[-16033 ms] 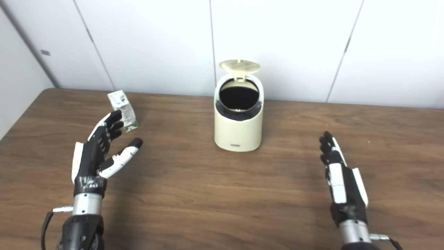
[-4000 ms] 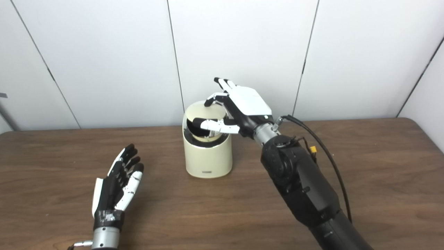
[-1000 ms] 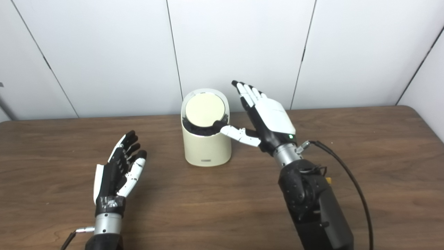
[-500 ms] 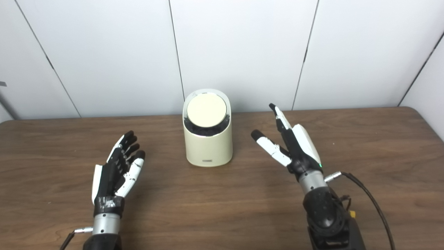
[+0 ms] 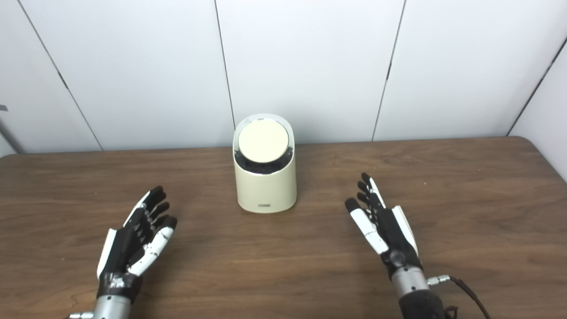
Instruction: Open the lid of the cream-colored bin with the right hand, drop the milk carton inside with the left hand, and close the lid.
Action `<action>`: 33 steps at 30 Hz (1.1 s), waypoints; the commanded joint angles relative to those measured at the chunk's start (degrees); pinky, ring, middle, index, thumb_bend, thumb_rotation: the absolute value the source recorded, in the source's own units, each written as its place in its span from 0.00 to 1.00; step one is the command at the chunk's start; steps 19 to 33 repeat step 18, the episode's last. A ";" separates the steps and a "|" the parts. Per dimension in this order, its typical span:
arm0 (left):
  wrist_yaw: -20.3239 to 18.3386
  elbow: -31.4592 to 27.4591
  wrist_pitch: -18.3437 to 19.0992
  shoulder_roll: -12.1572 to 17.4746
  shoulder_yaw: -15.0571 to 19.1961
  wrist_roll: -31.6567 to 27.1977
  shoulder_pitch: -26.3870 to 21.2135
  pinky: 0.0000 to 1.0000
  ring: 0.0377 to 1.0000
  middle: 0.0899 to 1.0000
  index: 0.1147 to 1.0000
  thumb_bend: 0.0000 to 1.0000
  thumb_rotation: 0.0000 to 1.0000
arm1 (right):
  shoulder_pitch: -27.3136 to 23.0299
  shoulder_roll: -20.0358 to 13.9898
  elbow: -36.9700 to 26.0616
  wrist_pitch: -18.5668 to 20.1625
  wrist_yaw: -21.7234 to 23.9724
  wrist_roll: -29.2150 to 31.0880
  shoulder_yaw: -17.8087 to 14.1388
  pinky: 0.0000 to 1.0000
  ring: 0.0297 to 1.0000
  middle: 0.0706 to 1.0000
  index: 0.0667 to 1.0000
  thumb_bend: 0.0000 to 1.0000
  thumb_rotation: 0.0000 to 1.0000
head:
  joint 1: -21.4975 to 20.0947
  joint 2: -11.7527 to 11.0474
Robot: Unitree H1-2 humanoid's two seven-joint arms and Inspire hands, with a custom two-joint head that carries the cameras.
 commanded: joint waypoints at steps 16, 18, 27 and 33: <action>0.45 1.50 -7.92 -0.60 1.23 0.79 4.82 0.81 0.86 0.88 0.90 0.47 0.57 | 6.89 -0.61 -3.11 -7.79 -0.21 11.63 -0.76 0.99 0.99 0.97 1.00 0.59 0.96 | -0.03 0.45; 0.68 1.82 -8.31 -0.71 1.28 1.35 4.92 0.80 0.86 0.88 0.91 0.48 0.57 | 7.23 -0.54 -3.17 -8.07 -0.32 11.88 -0.64 0.98 0.99 0.98 1.00 0.60 0.96 | -0.07 0.61; 0.68 1.82 -8.31 -0.71 1.28 1.35 4.92 0.80 0.86 0.88 0.91 0.48 0.57 | 7.23 -0.54 -3.17 -8.07 -0.32 11.88 -0.64 0.98 0.99 0.98 1.00 0.60 0.96 | -0.07 0.61; 0.68 1.82 -8.31 -0.71 1.28 1.35 4.92 0.80 0.86 0.88 0.91 0.48 0.57 | 7.23 -0.54 -3.17 -8.07 -0.32 11.88 -0.64 0.98 0.99 0.98 1.00 0.60 0.96 | -0.07 0.61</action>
